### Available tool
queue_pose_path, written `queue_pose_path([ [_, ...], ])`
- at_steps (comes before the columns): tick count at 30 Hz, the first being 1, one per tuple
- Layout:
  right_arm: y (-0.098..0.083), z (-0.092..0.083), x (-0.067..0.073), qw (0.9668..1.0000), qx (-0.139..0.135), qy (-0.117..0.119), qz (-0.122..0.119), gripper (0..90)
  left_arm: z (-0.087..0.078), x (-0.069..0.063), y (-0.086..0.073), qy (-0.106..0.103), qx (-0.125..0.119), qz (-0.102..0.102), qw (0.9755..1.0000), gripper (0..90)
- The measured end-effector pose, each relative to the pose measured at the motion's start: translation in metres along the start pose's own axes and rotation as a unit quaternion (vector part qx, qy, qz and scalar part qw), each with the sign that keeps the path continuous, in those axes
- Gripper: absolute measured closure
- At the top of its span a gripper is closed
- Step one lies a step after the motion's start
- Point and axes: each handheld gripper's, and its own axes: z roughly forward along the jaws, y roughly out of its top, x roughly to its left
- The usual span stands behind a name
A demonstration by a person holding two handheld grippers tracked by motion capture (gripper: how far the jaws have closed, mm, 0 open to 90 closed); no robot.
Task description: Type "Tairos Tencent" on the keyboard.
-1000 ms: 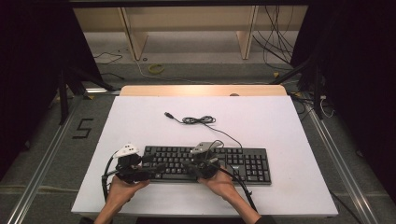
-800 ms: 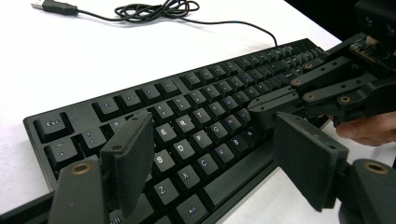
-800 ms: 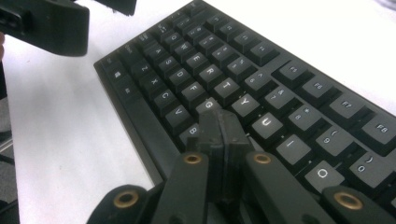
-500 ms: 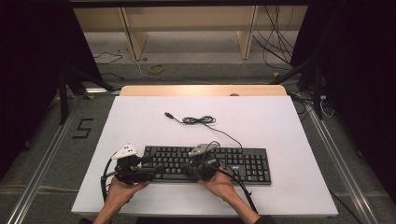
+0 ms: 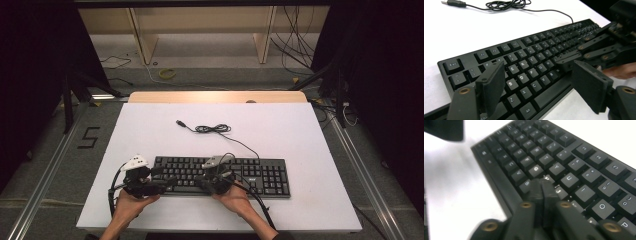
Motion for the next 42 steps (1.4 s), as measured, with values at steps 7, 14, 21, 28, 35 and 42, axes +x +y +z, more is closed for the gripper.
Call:
queue_pose_path([
  [7, 0.003, -0.017, -0.005, 0.9991, -0.039, 0.010, 0.011, 77.4, 0.002, 0.000, 0.000, 0.001, 0.002, 0.005, 1.0000, 28.9],
  [14, 0.002, -0.027, -0.007, 0.9983, -0.055, 0.016, 0.015, 67.9, 0.003, -0.001, 0.000, 0.002, 0.005, 0.010, 0.9999, 33.2],
  [21, 0.000, -0.029, -0.006, 0.9981, -0.055, 0.022, 0.017, 58.9, 0.004, 0.000, 0.001, -0.006, 0.007, 0.017, 0.9998, 40.1],
  [28, 0.000, -0.035, -0.005, 0.9975, -0.064, 0.027, 0.015, 53.1, 0.009, -0.004, 0.001, -0.007, 0.016, 0.038, 0.9991, 52.6],
  [35, -0.002, -0.038, -0.004, 0.9968, -0.072, 0.031, 0.018, 47.7, 0.014, -0.006, 0.002, -0.011, 0.029, 0.057, 0.9979, 68.0],
  [42, -0.004, -0.042, -0.003, 0.9963, -0.079, 0.031, 0.017, 43.4, 0.017, -0.008, 0.003, -0.009, 0.041, 0.069, 0.9967, 80.6],
])
